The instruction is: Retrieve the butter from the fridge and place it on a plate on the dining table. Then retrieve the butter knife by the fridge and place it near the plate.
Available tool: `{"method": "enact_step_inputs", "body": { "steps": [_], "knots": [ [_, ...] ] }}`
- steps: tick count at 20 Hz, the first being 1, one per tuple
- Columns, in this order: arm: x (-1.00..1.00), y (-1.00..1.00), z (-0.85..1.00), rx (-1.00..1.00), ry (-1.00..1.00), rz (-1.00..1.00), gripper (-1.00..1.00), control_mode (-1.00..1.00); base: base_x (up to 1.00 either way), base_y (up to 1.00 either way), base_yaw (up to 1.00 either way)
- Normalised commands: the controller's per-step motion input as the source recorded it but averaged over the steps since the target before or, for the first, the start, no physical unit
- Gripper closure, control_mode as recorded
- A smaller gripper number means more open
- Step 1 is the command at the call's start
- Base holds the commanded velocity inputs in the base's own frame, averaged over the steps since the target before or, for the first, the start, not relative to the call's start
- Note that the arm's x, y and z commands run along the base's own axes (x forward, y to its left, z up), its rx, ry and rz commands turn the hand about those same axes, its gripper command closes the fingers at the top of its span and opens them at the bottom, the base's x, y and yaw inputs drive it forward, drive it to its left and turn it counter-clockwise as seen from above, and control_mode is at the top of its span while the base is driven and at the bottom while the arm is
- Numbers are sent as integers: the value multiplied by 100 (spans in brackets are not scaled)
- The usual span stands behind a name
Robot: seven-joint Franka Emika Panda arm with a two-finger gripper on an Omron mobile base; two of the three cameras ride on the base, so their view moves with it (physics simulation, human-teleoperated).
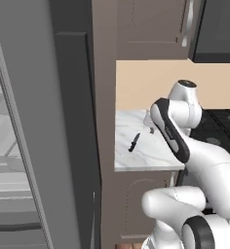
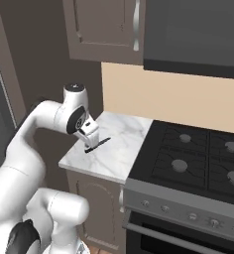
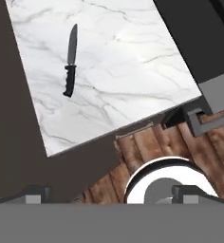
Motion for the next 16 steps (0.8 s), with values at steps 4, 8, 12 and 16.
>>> {"method": "enact_step_inputs", "body": {
  "steps": [4,8,12,16],
  "knots": [
    [80,11,-38,0,0,-32,-100,-100,0,0,0],
    [61,3,-61,0,0,-27,-100,-100,0,0,0],
    [36,0,-33,6,0,-7,-100,-100,0,0,0],
    [32,0,-12,5,0,0,-100,-100,0,0,0]
  ]
}}
